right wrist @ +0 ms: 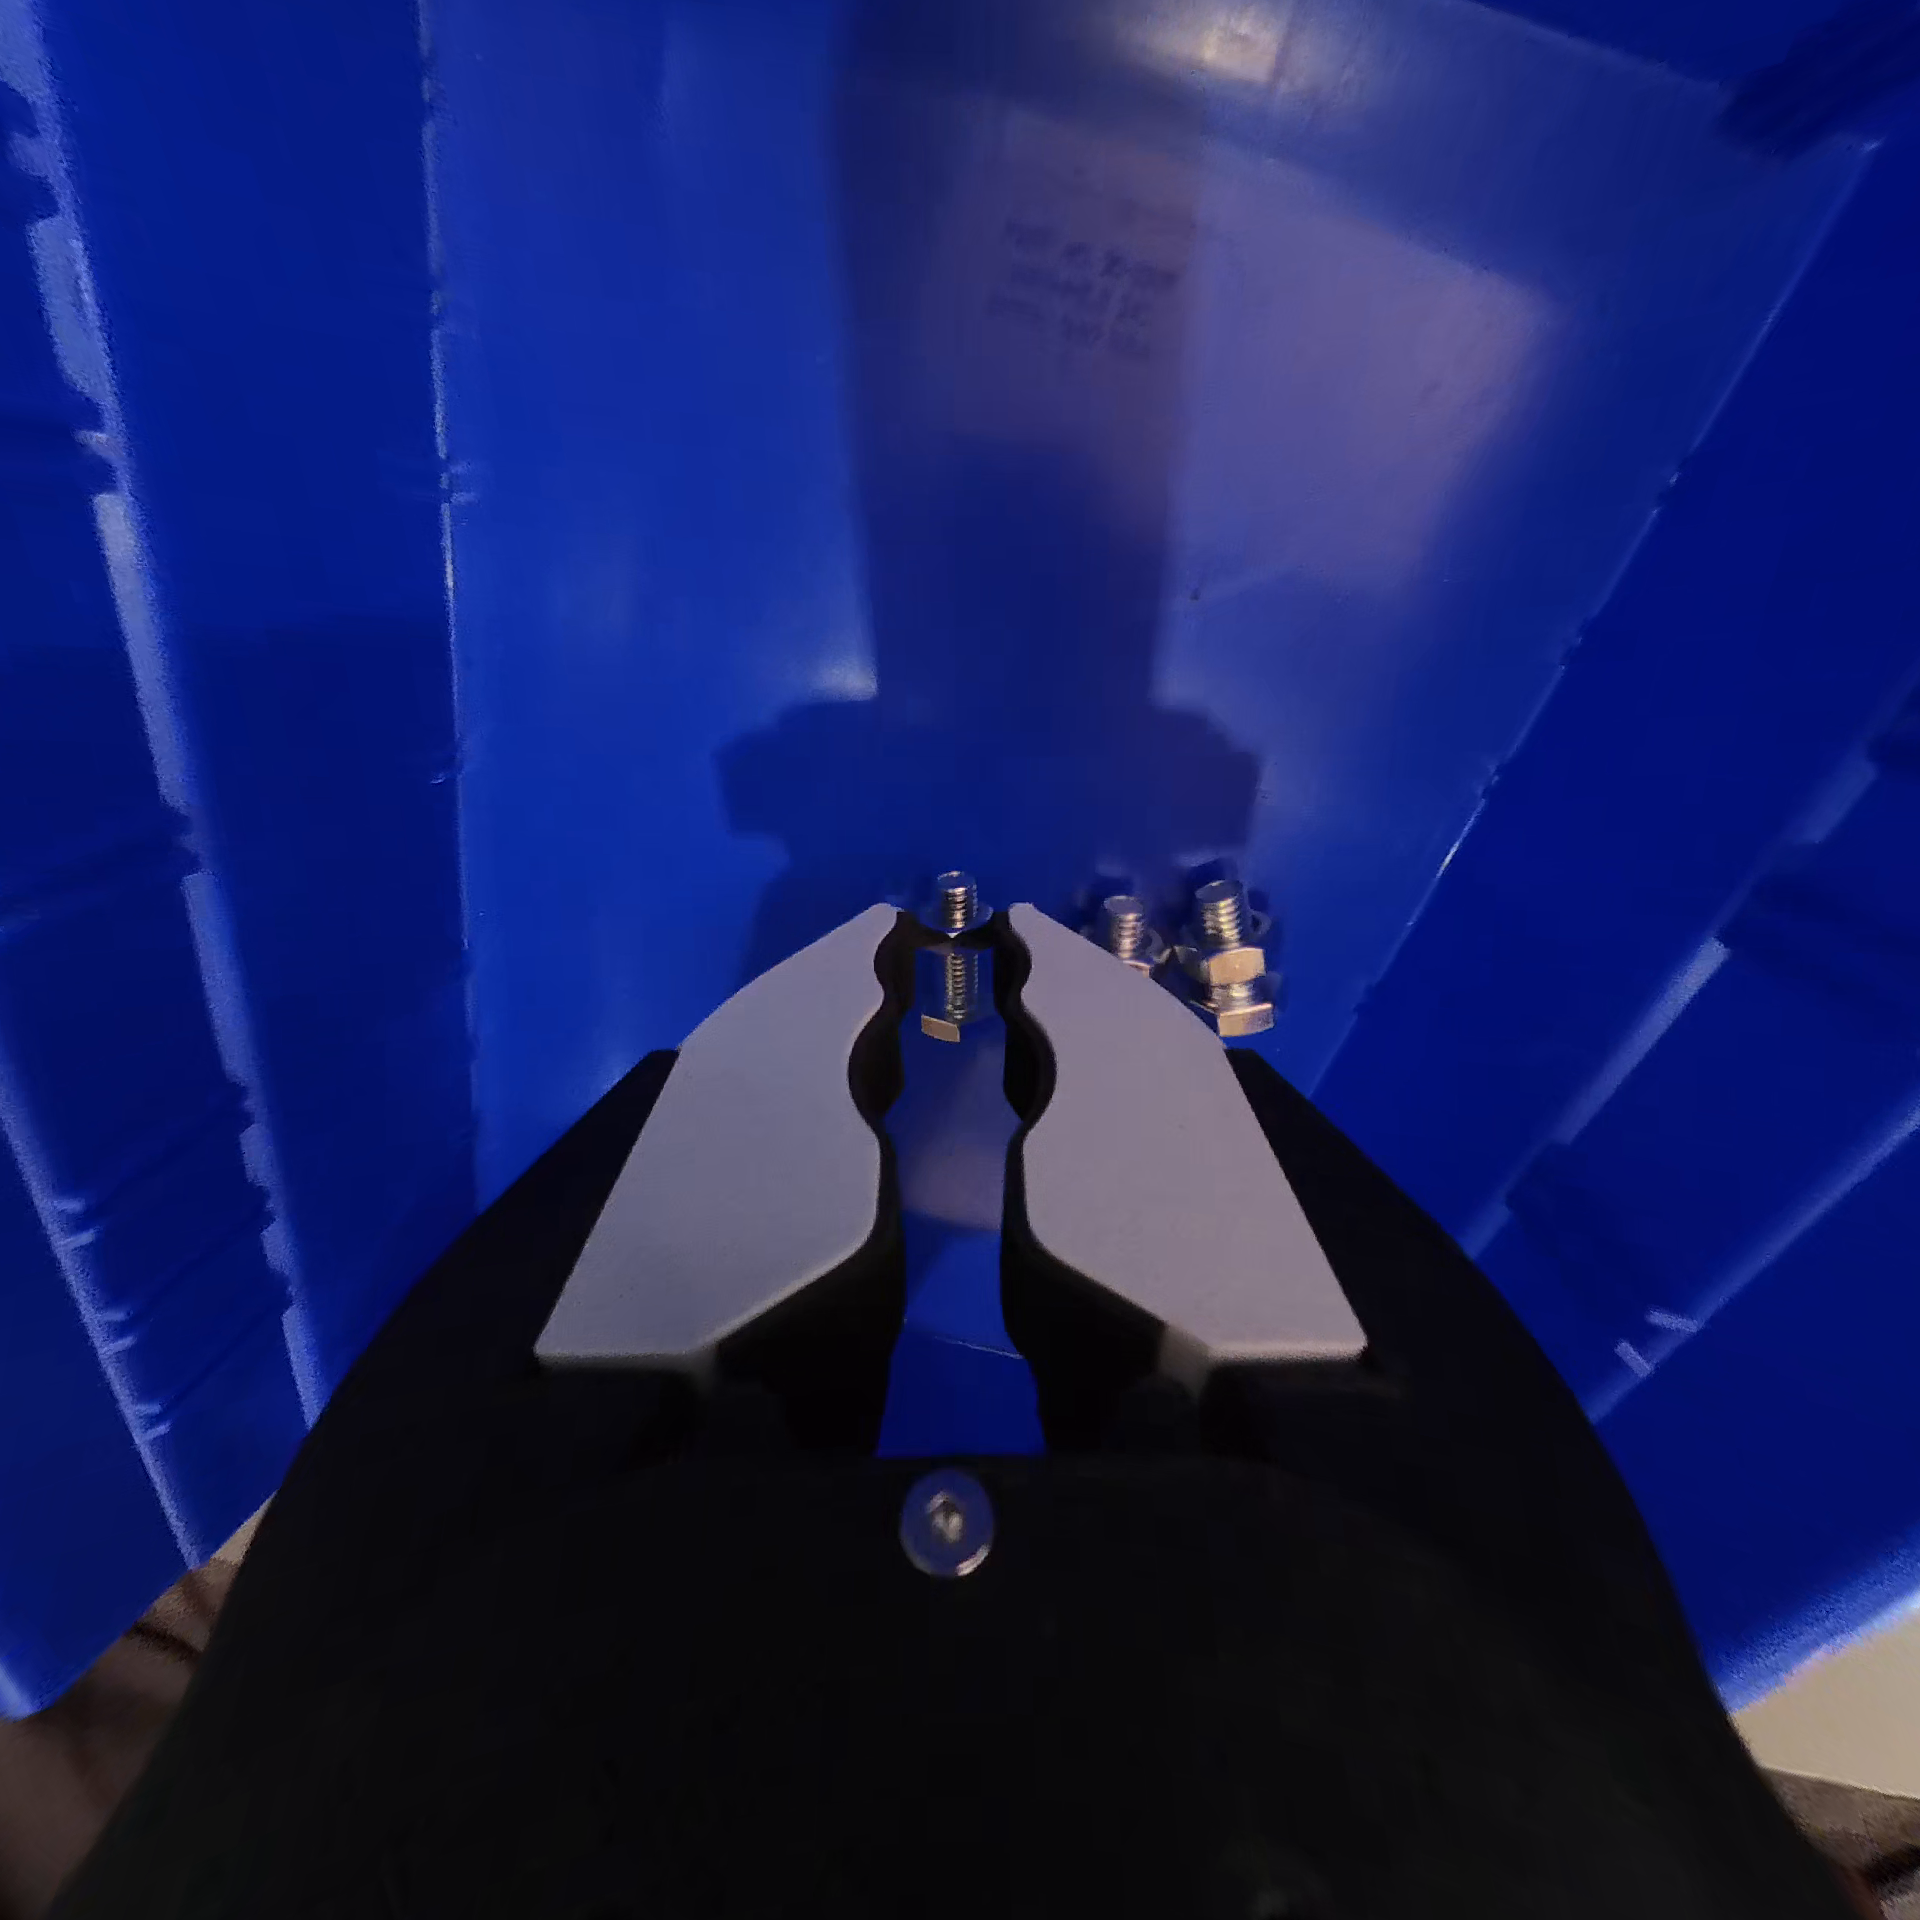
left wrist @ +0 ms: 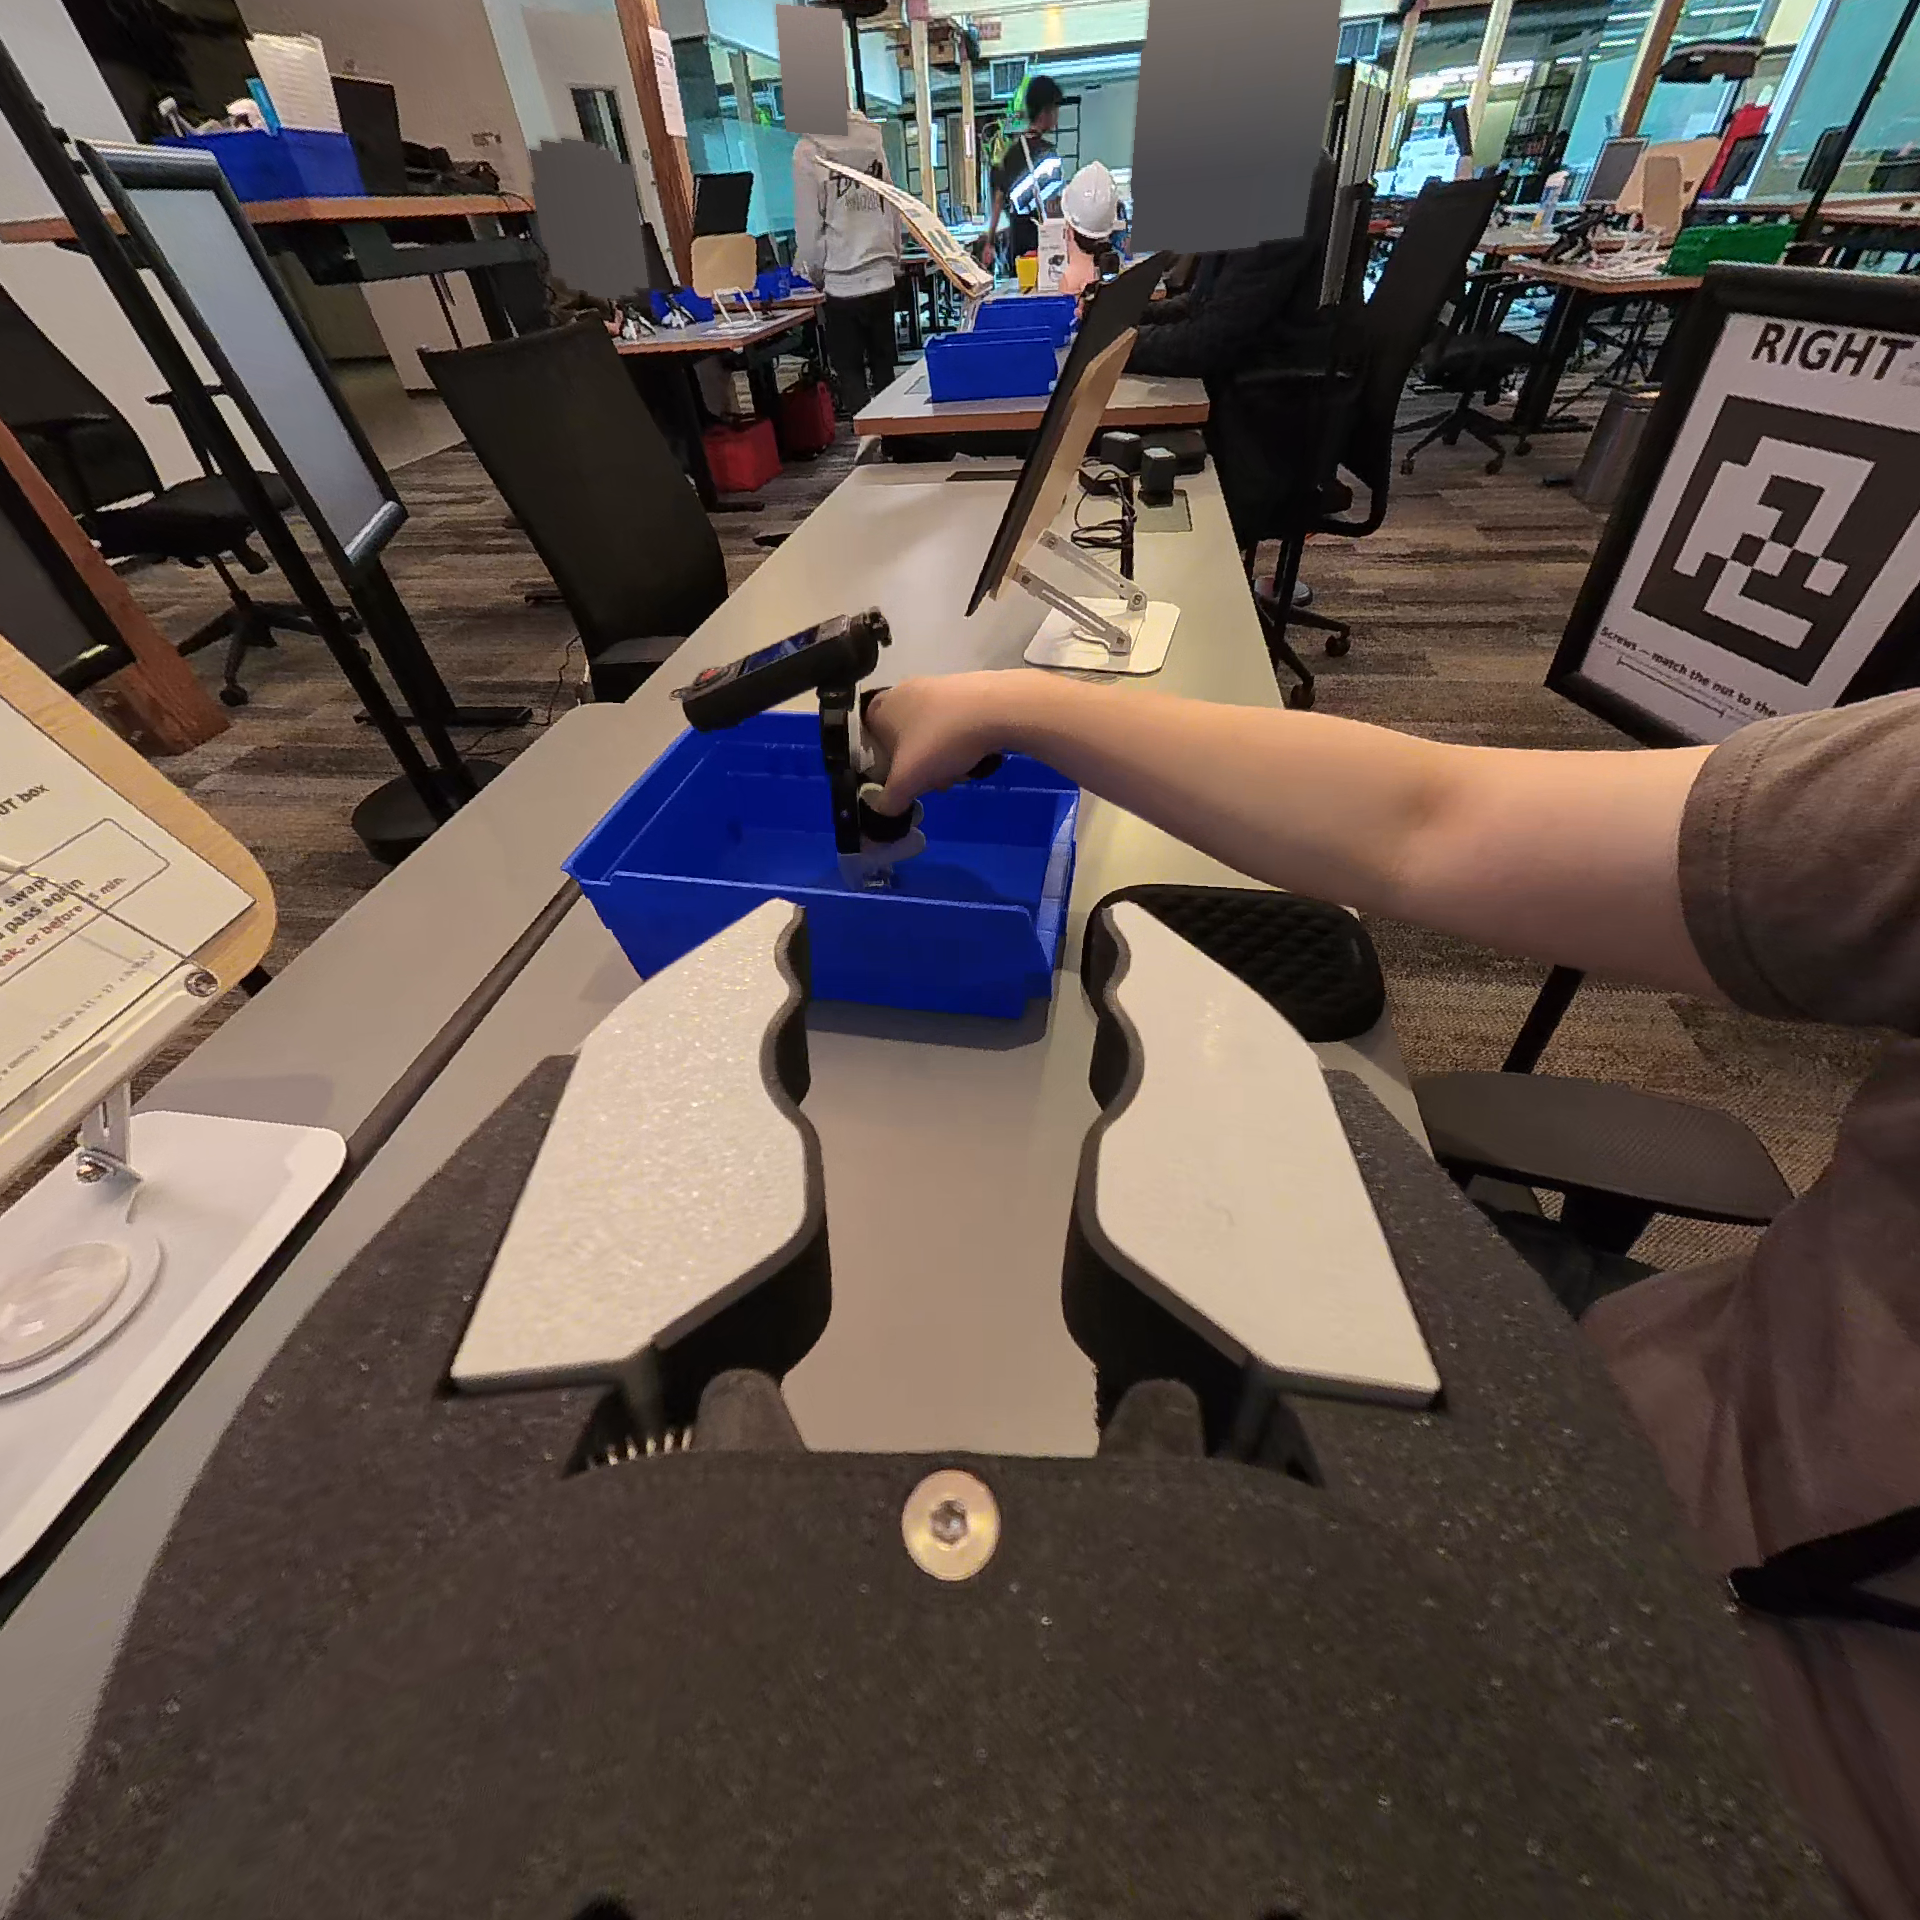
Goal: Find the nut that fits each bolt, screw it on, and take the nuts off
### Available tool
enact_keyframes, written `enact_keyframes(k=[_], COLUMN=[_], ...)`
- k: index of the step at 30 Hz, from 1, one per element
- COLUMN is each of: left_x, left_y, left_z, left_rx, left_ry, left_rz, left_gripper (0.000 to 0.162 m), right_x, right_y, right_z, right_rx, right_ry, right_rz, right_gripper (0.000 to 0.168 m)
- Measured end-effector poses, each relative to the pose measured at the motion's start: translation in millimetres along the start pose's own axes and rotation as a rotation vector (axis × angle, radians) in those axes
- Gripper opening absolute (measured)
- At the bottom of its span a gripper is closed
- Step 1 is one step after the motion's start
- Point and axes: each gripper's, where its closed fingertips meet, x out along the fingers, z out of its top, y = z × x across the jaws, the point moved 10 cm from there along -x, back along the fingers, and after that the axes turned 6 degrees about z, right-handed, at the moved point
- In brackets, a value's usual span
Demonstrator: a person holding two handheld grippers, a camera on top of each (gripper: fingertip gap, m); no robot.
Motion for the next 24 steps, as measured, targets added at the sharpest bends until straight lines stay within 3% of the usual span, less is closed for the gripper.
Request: enact_keyframes(k=[9, 14, 20, 24], left_x=[0.0, -4.5, -28.0, -50.9], left_y=[5.6, 9.3, 19.4, 42.4], left_z=[-1.8, -0.9, 5.2, -0.5], left_rx=[-0.015, -0.018, -0.002, -0.027], left_ry=[0.003, 0.003, 0.011, 0.105], left_rz=[0.003, 0.019, 0.115, 0.323], left_gripper=[0.051, 0.053, 0.051, 0.046], right_x=[5.0, -14.4, -109.6, -174.5], right_y=[-0.8, 8.6, 69.2, 128.4], right_z=[2.3, 0.2, -13.5, -31.0], right_rx=[-0.014, -0.075, -0.283, -0.527], right_ry=[0.018, -0.082, -0.513, -0.877], right_rz=[-0.048, -0.07, 0.025, 0.271], right_gripper=[0.016, 0.031, 0.029, 0.03])
